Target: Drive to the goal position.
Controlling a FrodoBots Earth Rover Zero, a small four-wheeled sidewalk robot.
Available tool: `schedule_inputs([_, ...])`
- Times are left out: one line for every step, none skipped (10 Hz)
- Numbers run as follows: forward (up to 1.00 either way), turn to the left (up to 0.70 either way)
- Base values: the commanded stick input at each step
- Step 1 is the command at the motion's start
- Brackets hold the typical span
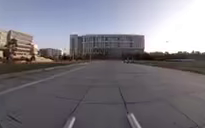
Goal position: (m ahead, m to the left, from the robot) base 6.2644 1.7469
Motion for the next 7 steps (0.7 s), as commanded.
schedule_inputs([0.7,0.0])
schedule_inputs([0.7,0.0])
schedule_inputs([0.7,0.0])
schedule_inputs([0.7,0.0])
schedule_inputs([0.7,0.0])
schedule_inputs([0.7,0.0])
schedule_inputs([0.7,0.0])
